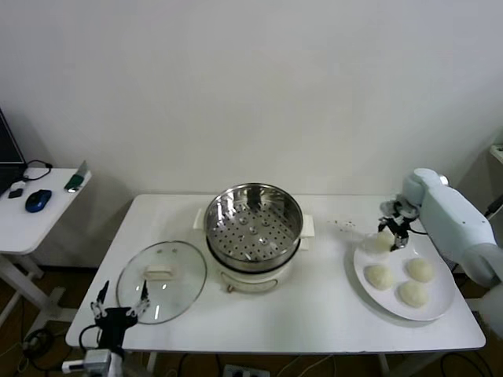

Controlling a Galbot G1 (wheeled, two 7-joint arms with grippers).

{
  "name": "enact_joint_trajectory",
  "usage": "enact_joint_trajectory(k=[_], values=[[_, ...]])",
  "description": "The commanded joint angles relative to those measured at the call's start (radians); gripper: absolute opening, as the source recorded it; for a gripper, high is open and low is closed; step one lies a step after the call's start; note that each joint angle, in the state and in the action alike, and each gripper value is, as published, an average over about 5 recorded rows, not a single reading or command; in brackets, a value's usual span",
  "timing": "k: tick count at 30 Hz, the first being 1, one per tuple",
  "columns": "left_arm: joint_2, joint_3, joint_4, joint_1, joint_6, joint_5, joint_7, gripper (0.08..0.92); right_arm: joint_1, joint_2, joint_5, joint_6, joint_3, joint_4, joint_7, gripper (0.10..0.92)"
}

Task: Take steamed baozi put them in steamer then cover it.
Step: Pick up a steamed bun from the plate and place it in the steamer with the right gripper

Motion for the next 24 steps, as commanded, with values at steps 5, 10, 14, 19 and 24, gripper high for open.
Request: enact_joint_trajectory(k=[5, 10, 14, 19, 24], values=[[-0.011, 0.008, -0.015, 0.016, 0.004, -0.015, 0.022, 0.823, 0.299, 0.099, 0.138, 0.159, -0.279, 0.057, -0.041, 0.699], [-0.021, 0.016, -0.021, 0.019, 0.002, -0.013, 0.025, 0.823, 0.435, 0.207, 0.242, 0.199, -0.417, 0.100, -0.046, 0.704], [-0.017, 0.014, -0.018, 0.021, 0.001, -0.013, 0.023, 0.823, 0.503, 0.288, 0.293, 0.220, -0.464, 0.155, -0.048, 0.704], [-0.010, 0.012, -0.016, 0.030, -0.003, -0.015, 0.022, 0.823, 0.514, 0.378, 0.310, 0.241, -0.483, 0.184, -0.045, 0.704], [-0.003, 0.011, -0.018, 0.038, -0.005, -0.016, 0.022, 0.823, 0.469, 0.453, 0.308, 0.253, -0.492, 0.192, -0.043, 0.710]])
